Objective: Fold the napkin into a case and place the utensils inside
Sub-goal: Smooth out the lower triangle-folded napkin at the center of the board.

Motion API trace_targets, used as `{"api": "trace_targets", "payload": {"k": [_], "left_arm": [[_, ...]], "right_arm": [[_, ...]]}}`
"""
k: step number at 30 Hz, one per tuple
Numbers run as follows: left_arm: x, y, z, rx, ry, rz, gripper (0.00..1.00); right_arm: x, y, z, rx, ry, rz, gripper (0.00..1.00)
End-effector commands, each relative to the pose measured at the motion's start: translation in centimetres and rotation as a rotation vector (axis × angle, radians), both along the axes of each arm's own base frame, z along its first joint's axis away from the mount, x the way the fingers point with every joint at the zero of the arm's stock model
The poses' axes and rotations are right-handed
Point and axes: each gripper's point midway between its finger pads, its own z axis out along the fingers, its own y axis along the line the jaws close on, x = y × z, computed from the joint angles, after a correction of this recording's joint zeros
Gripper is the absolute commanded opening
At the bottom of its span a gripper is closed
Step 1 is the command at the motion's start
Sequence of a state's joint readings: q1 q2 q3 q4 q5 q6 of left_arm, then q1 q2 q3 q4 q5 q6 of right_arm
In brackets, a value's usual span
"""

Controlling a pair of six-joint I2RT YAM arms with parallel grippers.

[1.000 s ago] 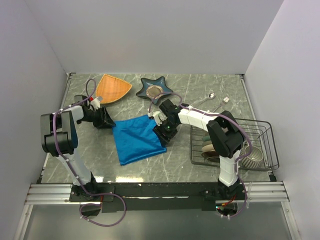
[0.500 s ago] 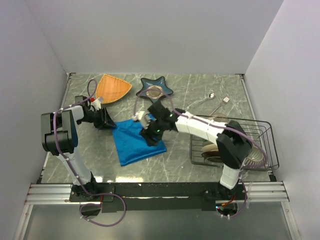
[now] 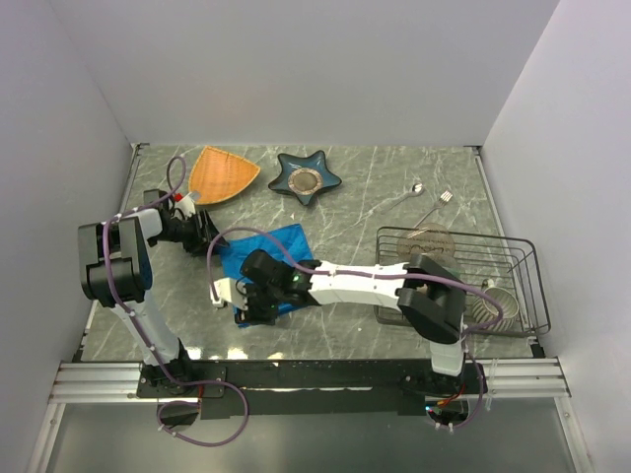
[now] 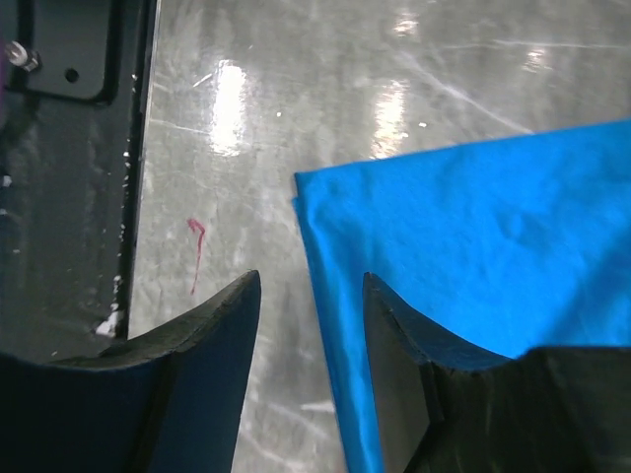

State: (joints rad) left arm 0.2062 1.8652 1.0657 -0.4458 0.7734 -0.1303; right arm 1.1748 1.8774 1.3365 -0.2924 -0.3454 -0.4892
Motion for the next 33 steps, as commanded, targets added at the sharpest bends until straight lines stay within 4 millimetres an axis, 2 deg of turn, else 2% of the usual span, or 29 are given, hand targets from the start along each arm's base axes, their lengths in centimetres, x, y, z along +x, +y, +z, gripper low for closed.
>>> {"api": "trace_targets", "payload": {"k": [1,5,9,18,27,30,31,32,33], "left_arm": [[-0.5,0.4,-0.5,0.017,0.012,0.01,0.56],[-0.6,0.3,-0.7,0.013,0.018,0.007,0.57],[-0.6,0.5,-0.7,0.016,0.018,0.006,0.57],[-0.4,0.5,-0.9,0.001,0.024,0.013,0.59],[-0.3,0.5,-0.2,-0.075,0.032,0.053,0.63],[-0.2,1.0,0.6,-0.105,0.025,0.081,0.64],[-0.3,1.4,0.8,-0.113,0.024,0.095,0.64],[-0.4,1.4,1.0,-0.122,0.025,0.101,0.64],[-0.4,1.6,1.5,-0.121,0.013,0.108,0.64]], "right_arm": [[1.3,2.3,0.7,0.057,-0.111,0.017,0.53],[1.8,2.5,-0.7,0.037,-0.139,0.007,0.53],[1.4,2.1,-2.4,-0.002,-0.146,0.03,0.52],[1.4,1.4,-4.5,-0.044,-0.166,0.056,0.49],[1.3,0.7,-5.2,-0.062,-0.177,0.084,0.29],[1.2,0.7,-5.1,-0.059,-0.177,0.089,0.17],[1.2,0.7,-5.2,-0.059,-0.175,0.09,0.07],[1.1,0.8,-5.0,-0.053,-0.17,0.09,0.02],[1.1,0.9,-4.8,-0.046,-0.171,0.087,0.0]]}}
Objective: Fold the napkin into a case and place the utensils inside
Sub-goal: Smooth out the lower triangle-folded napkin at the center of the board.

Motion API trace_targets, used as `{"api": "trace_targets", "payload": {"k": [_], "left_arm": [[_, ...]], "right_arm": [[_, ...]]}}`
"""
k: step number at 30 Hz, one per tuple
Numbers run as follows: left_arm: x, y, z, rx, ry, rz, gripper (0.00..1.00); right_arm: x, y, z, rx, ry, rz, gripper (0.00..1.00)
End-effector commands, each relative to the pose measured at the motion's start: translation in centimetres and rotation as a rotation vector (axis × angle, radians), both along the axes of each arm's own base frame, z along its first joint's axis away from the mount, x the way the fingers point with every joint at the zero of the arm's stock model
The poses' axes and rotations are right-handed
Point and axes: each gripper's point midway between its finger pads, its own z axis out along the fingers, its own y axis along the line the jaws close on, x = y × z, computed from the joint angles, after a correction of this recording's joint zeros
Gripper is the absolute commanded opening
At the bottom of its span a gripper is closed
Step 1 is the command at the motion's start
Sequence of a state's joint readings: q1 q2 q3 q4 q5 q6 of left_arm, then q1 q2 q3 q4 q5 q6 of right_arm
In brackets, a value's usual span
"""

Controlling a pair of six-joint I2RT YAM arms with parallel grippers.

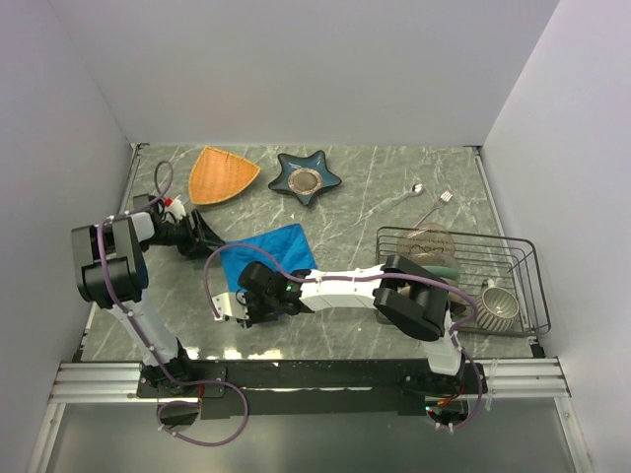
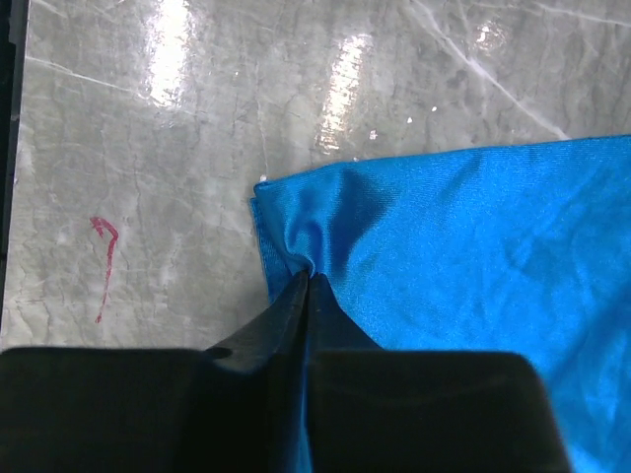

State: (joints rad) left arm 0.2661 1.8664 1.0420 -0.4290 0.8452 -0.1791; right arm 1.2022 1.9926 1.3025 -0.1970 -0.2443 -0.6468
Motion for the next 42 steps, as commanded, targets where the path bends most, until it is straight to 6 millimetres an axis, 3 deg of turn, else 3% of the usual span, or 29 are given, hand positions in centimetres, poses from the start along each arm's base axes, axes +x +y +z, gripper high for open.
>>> {"api": "trace_targets", "payload": {"k": [1,6,13,25,32,42], "left_arm": [[-0.4,0.9,1.1,-0.04,-0.007,0.053,0.64],[-1.0,1.3,2.9,-0.097,-0.033,0.104,0.67],[-1.4,0.8,3.1,-0.155,-0.016,0.151,0.69],[-0.9,0.8,1.5,-0.137,0.002,0.15,0.54],[-1.7,0.0,2.0,-0.175,0.006,0.135,0.55],[-1.3,-1.5,1.5,-0.214,0.009,0.134,0.57]], "right_arm": [[-0.2,0.8,1.0,0.042,-0.006,0.012,0.0],[-0.3,1.2,2.7,0.087,0.018,0.002,0.0],[0.1,0.7,4.8,0.137,0.053,-0.029,0.0],[0.0,-0.8,1.6,0.068,0.087,-0.019,0.0],[0.1,-0.4,1.8,0.071,0.095,-0.031,0.0],[0.3,-0.7,2.5,0.077,0.108,-0.049,0.0]]}}
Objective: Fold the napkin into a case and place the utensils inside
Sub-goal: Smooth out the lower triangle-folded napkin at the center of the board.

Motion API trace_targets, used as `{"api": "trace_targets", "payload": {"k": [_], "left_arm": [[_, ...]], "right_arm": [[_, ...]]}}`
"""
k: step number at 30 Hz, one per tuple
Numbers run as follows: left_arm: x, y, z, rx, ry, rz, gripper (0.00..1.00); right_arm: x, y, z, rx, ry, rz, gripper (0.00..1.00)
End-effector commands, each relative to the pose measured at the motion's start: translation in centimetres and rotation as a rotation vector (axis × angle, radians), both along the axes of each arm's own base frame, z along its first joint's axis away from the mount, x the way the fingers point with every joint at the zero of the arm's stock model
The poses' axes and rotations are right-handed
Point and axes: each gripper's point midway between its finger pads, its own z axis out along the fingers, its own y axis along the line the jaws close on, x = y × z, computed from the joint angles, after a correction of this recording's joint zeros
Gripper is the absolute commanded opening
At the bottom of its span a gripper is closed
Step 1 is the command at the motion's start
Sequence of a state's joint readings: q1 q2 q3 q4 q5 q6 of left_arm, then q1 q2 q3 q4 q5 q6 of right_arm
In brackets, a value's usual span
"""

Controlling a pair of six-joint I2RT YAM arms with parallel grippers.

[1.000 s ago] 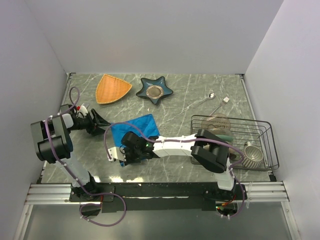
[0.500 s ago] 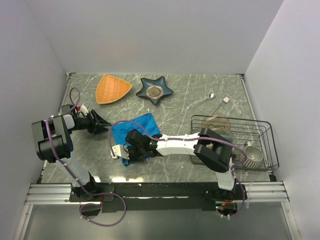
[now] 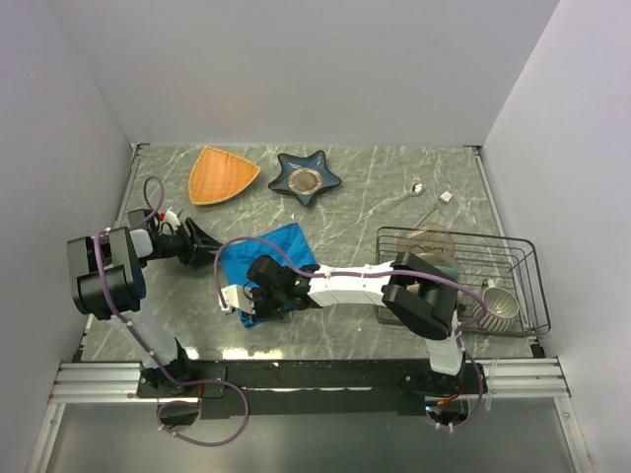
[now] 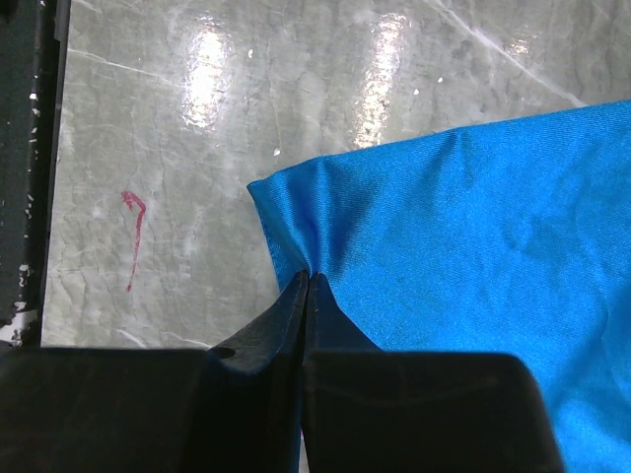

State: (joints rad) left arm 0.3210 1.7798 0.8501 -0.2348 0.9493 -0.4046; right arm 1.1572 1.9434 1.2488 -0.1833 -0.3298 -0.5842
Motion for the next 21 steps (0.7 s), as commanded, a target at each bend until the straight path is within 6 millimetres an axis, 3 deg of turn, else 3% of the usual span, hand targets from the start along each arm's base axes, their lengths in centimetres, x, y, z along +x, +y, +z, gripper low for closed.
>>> {"api": "trace_targets", "payload": {"k": [1,7,12,21], "left_arm": [[0.8,-1.2,0.7,-0.047,-0.045,-0.014,0.57],[0.7,-1.4,-0.5,-0.025,-0.011,-0.001,0.58],[0.8,-0.2,-2.0,0.077,0.022,0.03,0.59],[1.5,0.8,-2.4,0.139,0.032,0.037,0.54]], "right_arm": [[0.4,0.5,2.0,0.045,0.008,-0.013,0.0],[0.5,0.6,2.1,0.045,0.014,-0.021,0.0],[0.1,0.0,2.8,0.047,0.02,-0.008,0.0],[-0.2,-0.1,0.6,0.003,0.057,-0.02,0.0]]}}
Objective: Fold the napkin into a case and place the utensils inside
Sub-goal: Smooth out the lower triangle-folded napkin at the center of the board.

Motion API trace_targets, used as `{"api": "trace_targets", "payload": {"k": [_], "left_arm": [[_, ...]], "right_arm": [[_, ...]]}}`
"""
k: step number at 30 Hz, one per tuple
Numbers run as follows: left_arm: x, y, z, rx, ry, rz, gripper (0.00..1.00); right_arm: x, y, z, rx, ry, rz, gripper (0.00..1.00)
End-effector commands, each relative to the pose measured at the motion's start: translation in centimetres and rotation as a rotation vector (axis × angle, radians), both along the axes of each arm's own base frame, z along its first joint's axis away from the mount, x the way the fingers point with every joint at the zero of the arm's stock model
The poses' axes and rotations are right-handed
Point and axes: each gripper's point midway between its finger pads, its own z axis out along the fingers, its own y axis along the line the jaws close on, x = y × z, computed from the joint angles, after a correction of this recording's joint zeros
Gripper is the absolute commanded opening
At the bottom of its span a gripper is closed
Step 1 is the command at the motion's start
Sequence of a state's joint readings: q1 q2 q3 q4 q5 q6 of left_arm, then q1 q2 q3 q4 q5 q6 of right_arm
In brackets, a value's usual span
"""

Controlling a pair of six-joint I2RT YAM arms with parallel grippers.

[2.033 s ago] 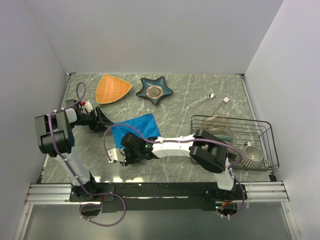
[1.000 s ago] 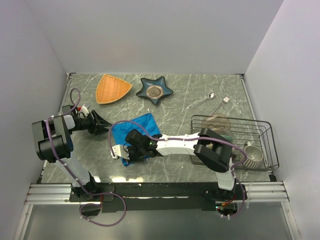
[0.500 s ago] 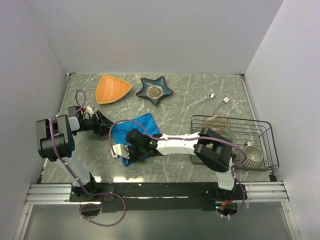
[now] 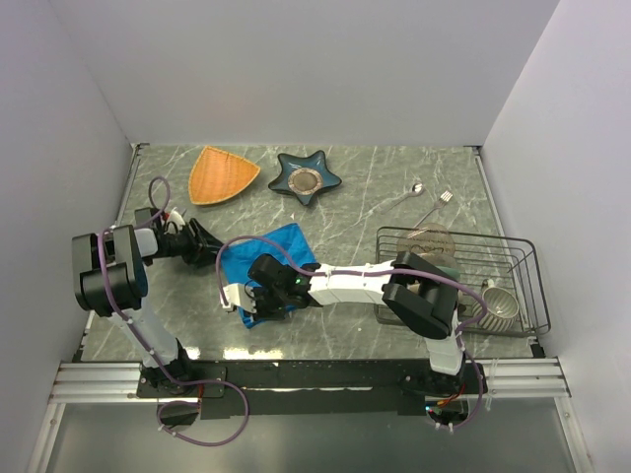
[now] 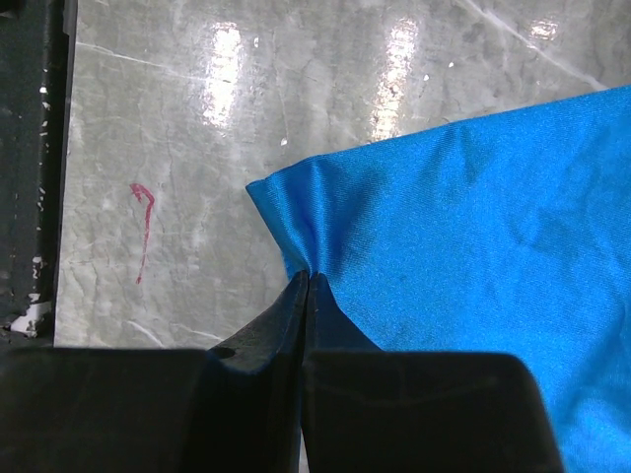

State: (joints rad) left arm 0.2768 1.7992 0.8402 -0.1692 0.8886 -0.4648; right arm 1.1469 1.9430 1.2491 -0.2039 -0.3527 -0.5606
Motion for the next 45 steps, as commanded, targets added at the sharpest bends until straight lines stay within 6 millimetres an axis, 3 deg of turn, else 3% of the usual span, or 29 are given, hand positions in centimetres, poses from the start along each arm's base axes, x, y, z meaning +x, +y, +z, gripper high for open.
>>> {"api": "trace_targets", "payload": {"k": [1,3,8,11,15,16,19,22,24,25,28,29,30,32,33,34,35,36,38,39,41,42,44,45], "left_arm": [[1.0,1.7,-1.0,0.113,-0.001,0.022,0.52],[1.2,1.9,-0.8,0.128,-0.017,0.02,0.5],[2.2,2.4,-1.0,0.159,-0.018,-0.008,0.32],[2.8,2.4,-0.9,0.173,-0.03,-0.041,0.23],[3.2,1.2,-1.0,0.205,-0.042,-0.129,0.2],[3.7,1.2,-1.0,0.216,-0.052,-0.138,0.18],[4.9,1.3,-1.1,0.251,-0.075,-0.159,0.12],[6.4,1.5,-1.1,0.281,-0.098,-0.179,0.11],[6.7,1.3,-1.0,0.283,-0.11,-0.209,0.14],[7.4,1.3,-0.3,0.288,-0.135,-0.218,0.23],[7.4,0.7,1.4,0.281,-0.184,-0.259,0.47],[7.3,1.0,2.1,0.277,-0.202,-0.262,0.5],[7.3,1.1,3.9,0.278,-0.245,-0.253,0.54],[6.6,1.8,5.6,0.227,-0.279,-0.211,0.61],[6.4,2.0,7.7,0.234,-0.333,-0.195,0.63],[5.9,1.9,8.3,0.218,-0.361,-0.192,0.65],[5.5,1.8,9.1,0.204,-0.383,-0.188,0.65],[5.3,1.4,10.6,0.194,-0.431,-0.191,0.65],[4.4,-0.4,11.8,0.089,-0.455,-0.206,0.62],[4.2,-1.1,11.8,0.054,-0.446,-0.212,0.61],[3.5,-3.1,11.2,-0.022,-0.415,-0.24,0.56],[3.2,-3.6,9.9,-0.041,-0.373,-0.237,0.52],[4.0,-4.1,9.2,-0.065,-0.37,-0.208,0.48],[4.0,-4.2,7.7,-0.077,-0.328,-0.192,0.46]], "right_arm": [[0.2,0.3,0.6,0.009,0.013,-0.008,0.0],[0.2,0.2,0.2,-0.002,0.017,-0.006,0.0],[0.9,1.1,0.5,0.008,0.011,-0.045,0.01],[1.8,2.7,1.3,0.028,0.011,-0.084,0.15],[3.0,4.4,2.6,0.059,0.03,-0.142,0.4],[3.4,4.4,3.1,0.067,0.031,-0.157,0.49],[4.7,4.2,4.8,0.091,0.073,-0.23,0.64],[6.6,3.2,6.9,0.118,0.15,-0.316,0.72],[6.9,2.6,8.6,0.144,0.219,-0.352,0.78],[8.2,1.7,9.2,0.156,0.24,-0.39,0.85],[8.8,0.4,10.8,0.183,0.33,-0.448,0.91],[9.5,-0.5,11.5,0.196,0.373,-0.5,0.92],[9.5,-1.1,11.5,0.195,0.41,-0.524,0.93],[9.9,-2.1,12.6,0.23,0.526,-0.593,0.96],[9.4,-2.6,12.1,0.222,0.575,-0.611,0.97],[9.2,-2.8,12.1,0.227,0.607,-0.623,0.98],[8.8,-2.8,12.9,0.249,0.643,-0.627,0.98],[8.1,-3.1,12.2,0.234,0.671,-0.632,0.98],[6.9,-2.9,12.4,0.243,0.76,-0.626,0.99],[6.5,-3.2,11.5,0.226,0.798,-0.637,0.99],[6.3,-3.1,10.5,0.208,0.873,-0.659,0.99],[6.0,-3.3,9.9,0.193,0.919,-0.653,0.99],[6.8,-3.5,8.7,0.184,0.978,-0.69,0.98],[6.9,-3.9,8.1,0.176,1.002,-0.699,0.98]]}}
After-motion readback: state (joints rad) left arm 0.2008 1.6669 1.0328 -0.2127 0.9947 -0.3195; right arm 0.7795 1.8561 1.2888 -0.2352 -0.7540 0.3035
